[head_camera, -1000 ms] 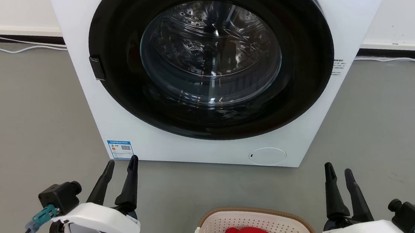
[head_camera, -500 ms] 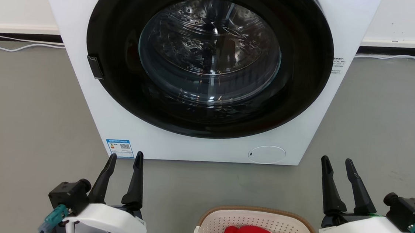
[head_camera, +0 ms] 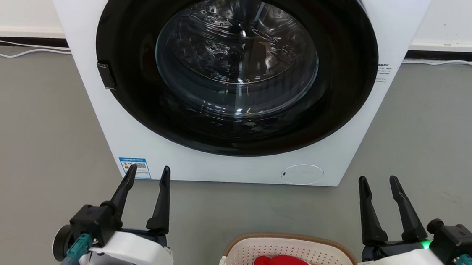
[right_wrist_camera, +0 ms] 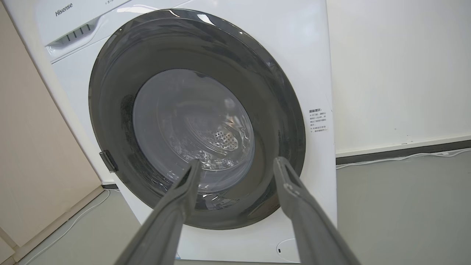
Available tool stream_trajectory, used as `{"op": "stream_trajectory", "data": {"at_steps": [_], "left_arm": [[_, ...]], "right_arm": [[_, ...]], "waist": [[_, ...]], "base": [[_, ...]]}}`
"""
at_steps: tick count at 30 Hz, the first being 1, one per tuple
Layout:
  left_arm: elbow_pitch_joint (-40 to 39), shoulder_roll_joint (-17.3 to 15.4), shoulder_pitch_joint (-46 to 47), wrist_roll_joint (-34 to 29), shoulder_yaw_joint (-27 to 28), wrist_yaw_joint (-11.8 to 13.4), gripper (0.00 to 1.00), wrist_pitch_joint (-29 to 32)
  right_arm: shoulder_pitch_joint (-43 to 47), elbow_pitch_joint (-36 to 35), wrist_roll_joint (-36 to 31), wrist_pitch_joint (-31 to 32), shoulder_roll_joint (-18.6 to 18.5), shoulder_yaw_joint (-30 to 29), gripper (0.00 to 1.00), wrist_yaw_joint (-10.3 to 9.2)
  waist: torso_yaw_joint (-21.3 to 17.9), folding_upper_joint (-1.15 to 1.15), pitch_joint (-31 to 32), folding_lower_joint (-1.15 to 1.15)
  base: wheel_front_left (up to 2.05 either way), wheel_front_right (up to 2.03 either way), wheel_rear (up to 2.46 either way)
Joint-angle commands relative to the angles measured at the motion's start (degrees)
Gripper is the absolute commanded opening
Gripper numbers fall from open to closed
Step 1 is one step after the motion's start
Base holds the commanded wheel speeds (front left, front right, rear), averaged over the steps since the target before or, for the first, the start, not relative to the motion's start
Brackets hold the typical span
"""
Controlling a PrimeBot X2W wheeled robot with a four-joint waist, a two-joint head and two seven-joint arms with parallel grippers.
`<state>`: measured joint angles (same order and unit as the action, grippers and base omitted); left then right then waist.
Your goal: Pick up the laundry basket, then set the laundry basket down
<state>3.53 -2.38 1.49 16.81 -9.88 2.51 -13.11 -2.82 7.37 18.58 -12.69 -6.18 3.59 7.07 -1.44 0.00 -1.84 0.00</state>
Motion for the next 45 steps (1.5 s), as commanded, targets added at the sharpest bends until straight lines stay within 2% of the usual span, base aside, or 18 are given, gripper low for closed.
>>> {"op": "stream_trajectory", "data": {"at_steps": [1, 8, 29, 39, 45], "left_arm": [[-2.16, -0.46, 2.67, -2.01, 1.08, 0.62, 1.00, -0.79], [-2.30, -0.50, 2.61, -5.94, 0.61, 1.19, 1.00, -1.89], [-1.26, -0.50, 2.43, -4.34, 1.40, 1.96, 1.00, -1.89], [0.97, -0.50, 3.88, -2.38, 1.12, 2.06, 1.00, -1.89], [5.07, -0.50, 6.96, 0.02, 0.86, 1.60, 1.00, -1.89]], "right_arm": [[-3.10, -2.00, -1.91, -1.20, -0.52, 1.21, 1.00, 0.40], [-3.15, -1.99, -6.41, -2.30, -0.68, 1.50, 1.00, 0.42], [-3.26, -1.44, -7.11, -2.30, -0.10, -0.25, 1.00, 0.42], [-4.23, -1.74, -5.92, -2.30, -0.75, -0.58, 1.00, 0.42], [-6.07, -2.11, -4.29, -2.30, -1.63, -0.99, 1.00, 0.42]], "waist": [[-0.05, 0.00, -0.02, 0.00], [-0.32, 0.00, 0.19, 0.00], [-0.69, 0.00, -0.19, 0.00], [-1.79, 0.00, -4.57, 0.00], [-2.97, 0.00, -10.29, 0.00]], "base": [[0.00, 0.00, 0.00], [0.00, 0.00, 0.00], [0.00, 0.00, 0.00], [0.00, 0.00, 0.00], [0.00, 0.00, 0.00]]}}
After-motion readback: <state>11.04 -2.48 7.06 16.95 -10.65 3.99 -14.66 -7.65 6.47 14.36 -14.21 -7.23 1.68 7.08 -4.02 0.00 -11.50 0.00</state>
